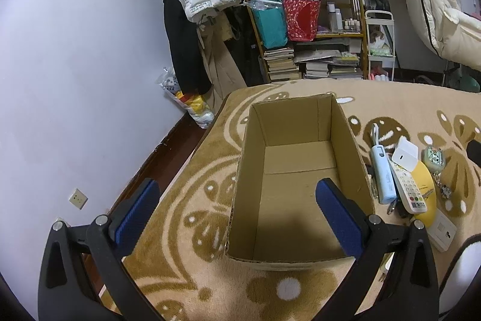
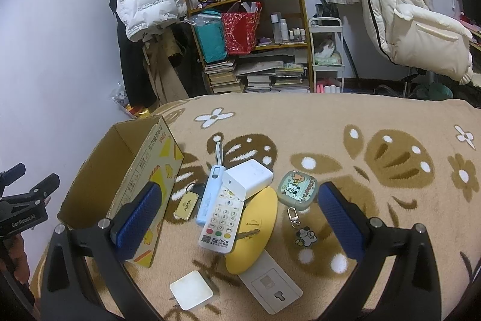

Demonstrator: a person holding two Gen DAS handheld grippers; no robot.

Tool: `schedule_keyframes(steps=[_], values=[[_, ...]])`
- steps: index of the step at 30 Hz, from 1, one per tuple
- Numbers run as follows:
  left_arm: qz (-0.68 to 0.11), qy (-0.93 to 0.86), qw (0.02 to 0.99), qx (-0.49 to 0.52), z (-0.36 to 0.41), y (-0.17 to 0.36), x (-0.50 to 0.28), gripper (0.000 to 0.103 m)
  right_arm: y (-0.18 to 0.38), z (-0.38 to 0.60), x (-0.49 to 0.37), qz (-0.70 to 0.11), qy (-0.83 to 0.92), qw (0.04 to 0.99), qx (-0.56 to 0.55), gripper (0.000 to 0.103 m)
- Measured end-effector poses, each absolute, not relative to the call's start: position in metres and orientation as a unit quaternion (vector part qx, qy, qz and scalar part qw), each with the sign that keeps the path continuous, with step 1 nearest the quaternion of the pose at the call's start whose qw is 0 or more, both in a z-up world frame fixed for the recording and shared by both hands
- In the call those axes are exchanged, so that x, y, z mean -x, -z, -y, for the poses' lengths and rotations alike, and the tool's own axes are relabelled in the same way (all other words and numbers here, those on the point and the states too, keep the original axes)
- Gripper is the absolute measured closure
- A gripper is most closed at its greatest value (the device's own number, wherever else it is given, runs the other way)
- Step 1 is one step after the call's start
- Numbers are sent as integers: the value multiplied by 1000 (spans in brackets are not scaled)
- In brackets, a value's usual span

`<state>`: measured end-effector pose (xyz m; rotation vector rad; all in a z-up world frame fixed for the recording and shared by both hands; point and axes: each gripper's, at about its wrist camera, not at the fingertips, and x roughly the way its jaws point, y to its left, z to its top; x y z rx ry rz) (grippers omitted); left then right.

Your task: Organize rigid objects

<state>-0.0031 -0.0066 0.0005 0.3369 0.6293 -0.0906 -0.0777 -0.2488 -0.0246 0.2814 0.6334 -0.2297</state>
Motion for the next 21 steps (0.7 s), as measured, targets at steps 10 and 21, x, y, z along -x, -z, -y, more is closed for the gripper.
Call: schedule_keyframes(steps=[10, 21], values=[[-311, 44, 935, -166, 7, 0, 3, 1, 25, 250, 78, -310, 113, 934, -138, 0], [-330, 41, 926, -180, 11, 10, -5, 1, 31, 250, 77, -323, 112, 929, -139, 0]])
